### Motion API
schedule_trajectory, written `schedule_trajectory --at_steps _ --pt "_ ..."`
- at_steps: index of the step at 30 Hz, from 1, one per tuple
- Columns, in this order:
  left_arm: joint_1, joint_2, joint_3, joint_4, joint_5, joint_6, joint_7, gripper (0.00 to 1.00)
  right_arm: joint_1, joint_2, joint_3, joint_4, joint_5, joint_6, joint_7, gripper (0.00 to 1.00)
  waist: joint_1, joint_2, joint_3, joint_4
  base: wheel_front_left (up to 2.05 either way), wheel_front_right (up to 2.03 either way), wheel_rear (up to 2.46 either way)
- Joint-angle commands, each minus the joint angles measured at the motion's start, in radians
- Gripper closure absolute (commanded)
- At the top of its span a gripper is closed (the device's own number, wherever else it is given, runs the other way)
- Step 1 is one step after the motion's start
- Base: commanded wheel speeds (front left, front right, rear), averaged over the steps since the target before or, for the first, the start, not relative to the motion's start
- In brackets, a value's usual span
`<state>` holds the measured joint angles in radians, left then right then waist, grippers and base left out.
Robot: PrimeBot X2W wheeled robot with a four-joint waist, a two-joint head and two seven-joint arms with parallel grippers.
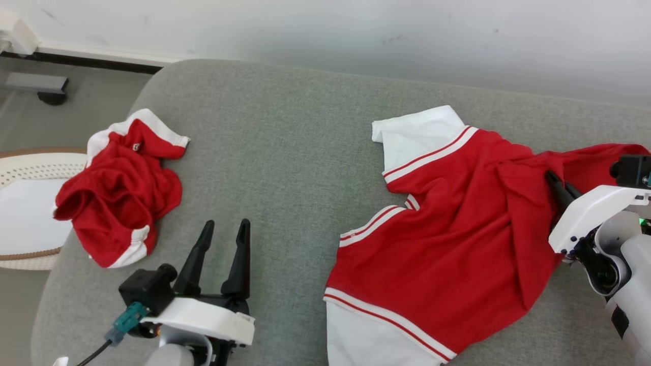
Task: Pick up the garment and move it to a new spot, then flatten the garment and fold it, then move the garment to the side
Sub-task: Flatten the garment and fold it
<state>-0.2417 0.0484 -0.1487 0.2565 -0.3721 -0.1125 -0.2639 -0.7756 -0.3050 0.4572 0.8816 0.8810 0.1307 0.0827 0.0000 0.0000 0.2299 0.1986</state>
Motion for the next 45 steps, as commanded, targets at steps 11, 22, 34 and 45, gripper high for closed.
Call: schedule_trajectory --at_steps 11,22,34,45 --pt "0.04 0.004 0.018 -0.002 0.021 0.006 -0.001 0.0 0.125 -0.093 0.012 -0.154 0.073 0.0 -0.072 1.0 0.0 0.0 -0.064 -0.089 0.0 0.0 0.0" --pt "0.069 0.004 0.065 -0.026 0.045 0.008 -0.001 0.0 0.413 -0.228 -0.175 -0.467 0.081 0.0 0.052 1.0 0.0 0.0 -0.069 -0.211 0.0 0.0 0.0" --pt "0.07 0.004 0.071 -0.02 0.053 -0.001 -0.001 0.0 0.756 -0.055 -0.565 -0.67 -0.059 0.0 0.246 1.0 0.0 0.0 -0.067 -0.267 0.0 0.0 0.0" --pt "0.062 0.004 0.079 -0.006 0.066 -0.01 -0.001 0.0 0.734 0.148 -0.773 -0.805 -0.332 0.0 0.202 0.0 0.0 0.0 -0.082 -0.285 0.0 0.0 0.0"
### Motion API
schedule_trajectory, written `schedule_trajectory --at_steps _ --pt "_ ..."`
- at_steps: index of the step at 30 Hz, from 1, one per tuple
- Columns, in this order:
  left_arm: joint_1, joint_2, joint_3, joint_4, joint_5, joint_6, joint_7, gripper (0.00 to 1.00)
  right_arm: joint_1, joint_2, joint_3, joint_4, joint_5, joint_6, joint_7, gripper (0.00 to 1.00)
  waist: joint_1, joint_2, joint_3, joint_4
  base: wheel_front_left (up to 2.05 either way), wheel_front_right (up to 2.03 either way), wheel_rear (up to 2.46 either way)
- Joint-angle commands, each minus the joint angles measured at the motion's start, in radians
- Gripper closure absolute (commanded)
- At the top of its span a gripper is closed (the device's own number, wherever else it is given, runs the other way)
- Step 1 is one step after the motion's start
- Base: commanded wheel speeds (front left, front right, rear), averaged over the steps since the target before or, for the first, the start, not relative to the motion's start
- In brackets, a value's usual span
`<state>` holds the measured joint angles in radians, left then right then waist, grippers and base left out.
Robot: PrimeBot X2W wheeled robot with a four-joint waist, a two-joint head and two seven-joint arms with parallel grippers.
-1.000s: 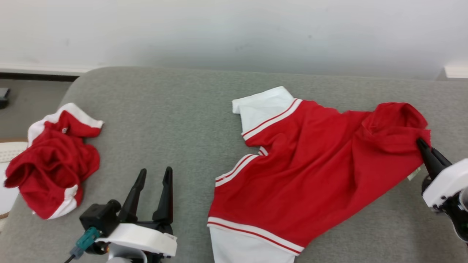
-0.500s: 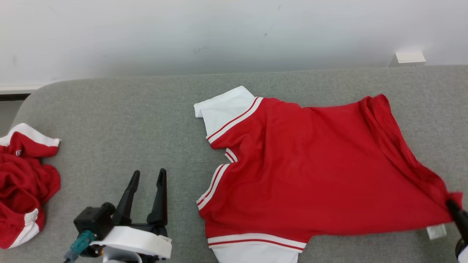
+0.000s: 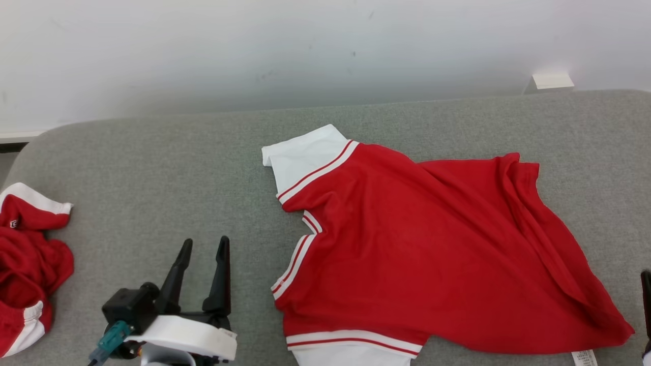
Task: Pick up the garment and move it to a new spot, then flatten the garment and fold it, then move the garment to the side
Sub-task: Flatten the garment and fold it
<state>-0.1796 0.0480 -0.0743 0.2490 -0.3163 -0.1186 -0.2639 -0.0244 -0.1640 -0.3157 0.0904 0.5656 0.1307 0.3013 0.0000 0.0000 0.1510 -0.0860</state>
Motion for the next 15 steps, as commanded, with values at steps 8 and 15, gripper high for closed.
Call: schedule_trajectory --at_steps 8,15 --pt "0.003 0.005 0.011 0.0 0.016 -0.006 -0.001 0.0 -0.054 0.066 0.131 -0.098 -0.111 0.0 -0.212 0.0 0.0 0.0 -0.025 0.006 0.0 0.0 0.0" --pt "0.002 0.004 0.0 -0.004 0.009 -0.009 -0.001 0.0 -0.071 0.057 0.267 -0.025 -0.19 0.0 -0.446 0.0 0.0 0.0 -0.046 0.022 0.0 0.0 0.0"
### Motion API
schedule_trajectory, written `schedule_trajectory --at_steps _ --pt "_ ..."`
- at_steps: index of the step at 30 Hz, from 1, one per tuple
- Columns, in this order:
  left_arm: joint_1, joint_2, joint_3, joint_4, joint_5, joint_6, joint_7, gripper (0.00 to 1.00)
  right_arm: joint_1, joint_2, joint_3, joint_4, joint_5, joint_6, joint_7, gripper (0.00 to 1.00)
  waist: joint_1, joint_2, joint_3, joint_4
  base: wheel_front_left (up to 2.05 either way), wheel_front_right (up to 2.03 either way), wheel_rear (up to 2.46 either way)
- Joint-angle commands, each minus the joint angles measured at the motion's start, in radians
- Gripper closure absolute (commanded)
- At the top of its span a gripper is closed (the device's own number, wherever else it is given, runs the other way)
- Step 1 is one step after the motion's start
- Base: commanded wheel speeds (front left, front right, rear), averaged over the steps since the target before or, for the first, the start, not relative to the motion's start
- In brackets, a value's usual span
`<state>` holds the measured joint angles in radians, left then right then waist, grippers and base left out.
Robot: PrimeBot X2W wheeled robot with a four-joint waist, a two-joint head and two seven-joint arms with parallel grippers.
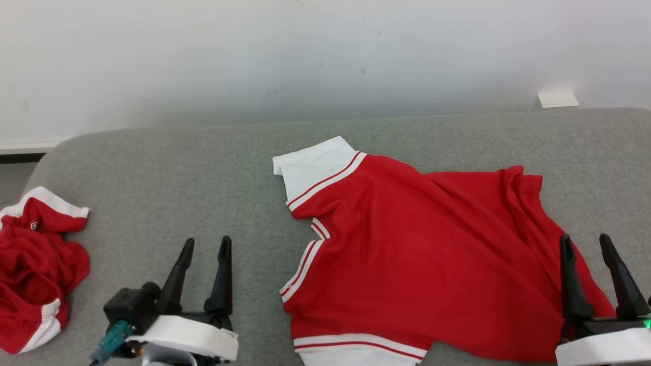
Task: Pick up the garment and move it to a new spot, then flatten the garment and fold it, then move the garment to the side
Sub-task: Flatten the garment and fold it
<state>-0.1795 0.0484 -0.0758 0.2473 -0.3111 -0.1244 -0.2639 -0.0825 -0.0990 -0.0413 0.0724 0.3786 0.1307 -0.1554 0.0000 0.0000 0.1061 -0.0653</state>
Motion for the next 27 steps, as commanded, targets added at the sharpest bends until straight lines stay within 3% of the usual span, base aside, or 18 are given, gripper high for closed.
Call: schedule_trajectory --at_steps 1,5,12,18,25,27 --pt "0.005 0.004 -0.001 -0.004 -0.001 -0.003 -0.001 0.0 -0.013 -0.017 -0.001 0.02 -0.019 0.0 -0.022 0.0 0.0 0.0 -0.003 0.003 0.0 0.0 0.0" --pt "0.009 0.004 -0.009 -0.007 -0.012 -0.004 -0.001 0.0 -0.025 -0.009 0.027 0.095 -0.02 0.0 -0.085 0.0 0.0 0.0 -0.006 0.006 0.0 0.0 0.0" --pt "-0.006 0.004 -0.024 -0.002 0.012 -0.005 -0.001 0.0 -0.052 -0.035 0.064 0.155 -0.007 0.0 -0.103 0.0 0.0 0.0 -0.005 -0.007 0.0 0.0 0.0" --pt "-0.092 0.01 -0.103 0.039 0.054 -0.006 -0.001 0.0 -0.07 -0.046 0.075 0.169 0.005 0.0 -0.11 0.0 0.0 0.0 0.009 -0.025 0.0 0.0 0.0" --pt "-0.29 0.039 -0.182 0.229 0.019 -0.007 0.076 0.0 -0.096 -0.044 0.097 0.182 0.012 0.0 -0.109 0.0 0.0 0.0 0.041 -0.084 0.0 0.0 0.0" --pt "-0.35 0.071 -0.206 0.301 0.014 -0.007 0.109 0.0 -0.104 -0.04 0.101 0.186 0.019 0.0 -0.109 0.0 0.0 0.0 0.056 -0.107 0.0 0.0 0.0"
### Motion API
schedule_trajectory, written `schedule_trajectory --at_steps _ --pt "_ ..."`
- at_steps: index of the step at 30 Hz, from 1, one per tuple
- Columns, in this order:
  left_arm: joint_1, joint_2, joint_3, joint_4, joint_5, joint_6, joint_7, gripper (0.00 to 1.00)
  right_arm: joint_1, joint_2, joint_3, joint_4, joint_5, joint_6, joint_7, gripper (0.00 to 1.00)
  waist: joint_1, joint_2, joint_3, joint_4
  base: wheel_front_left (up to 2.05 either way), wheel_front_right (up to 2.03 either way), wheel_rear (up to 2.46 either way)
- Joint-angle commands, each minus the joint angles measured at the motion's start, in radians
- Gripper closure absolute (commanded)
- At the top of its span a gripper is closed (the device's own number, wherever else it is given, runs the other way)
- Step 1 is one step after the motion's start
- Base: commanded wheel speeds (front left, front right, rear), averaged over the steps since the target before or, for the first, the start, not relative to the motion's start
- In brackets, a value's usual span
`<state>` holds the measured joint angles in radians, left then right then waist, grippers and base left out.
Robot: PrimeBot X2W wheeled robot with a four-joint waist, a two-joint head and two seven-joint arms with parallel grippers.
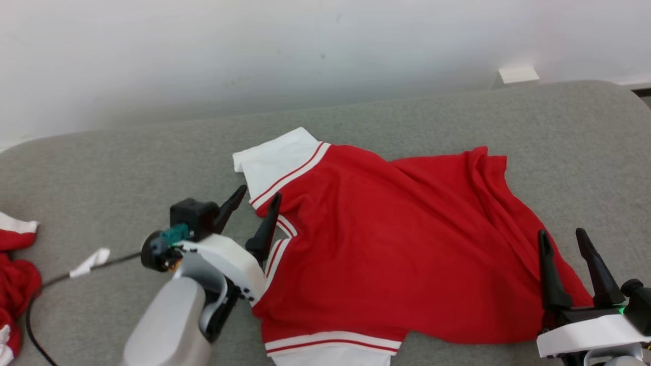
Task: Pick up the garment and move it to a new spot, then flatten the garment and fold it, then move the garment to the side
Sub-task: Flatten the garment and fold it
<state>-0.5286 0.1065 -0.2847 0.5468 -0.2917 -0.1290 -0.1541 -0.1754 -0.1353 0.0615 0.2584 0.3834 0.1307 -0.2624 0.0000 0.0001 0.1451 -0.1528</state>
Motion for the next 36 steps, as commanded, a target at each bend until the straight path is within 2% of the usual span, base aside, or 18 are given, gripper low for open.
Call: schedule_trajectory --at_steps 1,8,15,21,23,24,25,26,27,32,36 --pt "-0.03 0.02 -0.009 0.034 -0.015 -0.002 0.016 0.0 -0.016 0.0 0.002 0.001 0.014 0.0 -0.002 0.0 0.0 -0.0001 0.025 -0.031 0.0 0.0 0.0" --pt "-0.208 0.046 -0.092 0.273 -0.079 -0.001 0.16 0.0 -0.029 0.007 -0.007 -0.002 0.018 0.0 -0.003 0.0 0.0 -0.0001 0.057 -0.095 0.0 0.0 0.0" --pt "-0.343 0.048 -0.154 0.468 -0.062 0.0 0.27 0.0 -0.045 0.014 0.008 0.009 0.02 0.0 -0.003 0.0 0.0 -0.0001 0.085 -0.135 0.0 0.0 0.0" --pt "-0.377 0.038 -0.204 0.639 -0.034 0.012 0.411 0.0 -0.051 0.019 0.019 0.021 0.021 0.0 -0.003 0.0 0.0 -0.0001 0.093 -0.156 0.0 0.0 0.0" --pt "-0.384 0.033 -0.203 0.659 -0.041 0.013 0.41 0.0 -0.05 0.022 0.016 0.02 0.021 0.0 -0.003 0.0 0.0 -0.0001 0.094 -0.158 0.0 0.0 0.0" --pt "-0.389 0.034 -0.205 0.663 -0.039 0.015 0.393 0.19 -0.048 0.023 0.015 0.019 0.02 0.0 -0.003 0.0 0.0 -0.0001 0.094 -0.16 0.0 0.0 0.0" --pt "-0.394 0.036 -0.208 0.668 -0.037 0.015 0.384 0.62 -0.046 0.023 0.013 0.019 0.019 0.0 -0.003 0.0 0.0 -0.0001 0.093 -0.16 0.0 0.0 0.0" --pt "-0.398 0.036 -0.208 0.67 -0.039 0.012 0.371 0.9 -0.043 0.022 0.01 0.019 0.019 0.0 -0.003 0.0 0.0 -0.0001 0.091 -0.16 0.0 0.0 0.0" --pt "-0.403 0.038 -0.209 0.672 -0.043 0.01 0.362 1.0 -0.041 0.022 0.009 0.02 0.018 0.0 -0.003 0.0 0.0 -0.0001 0.089 -0.16 0.0 0.0 0.0" --pt "-0.43 0.075 -0.226 0.674 -0.053 0.002 0.332 1.0 -0.044 0.02 0.0 0.019 0.013 0.0 -0.003 0.0 0.0 -0.0001 0.077 -0.159 0.0 0.0 0.0" --pt "-0.472 0.13 -0.236 0.642 -0.085 0.001 0.309 1.0 -0.051 0.027 -0.005 0.001 0.01 0.0 -0.003 0.0 0.0 -0.0001 0.082 -0.166 0.0 0.0 0.0"
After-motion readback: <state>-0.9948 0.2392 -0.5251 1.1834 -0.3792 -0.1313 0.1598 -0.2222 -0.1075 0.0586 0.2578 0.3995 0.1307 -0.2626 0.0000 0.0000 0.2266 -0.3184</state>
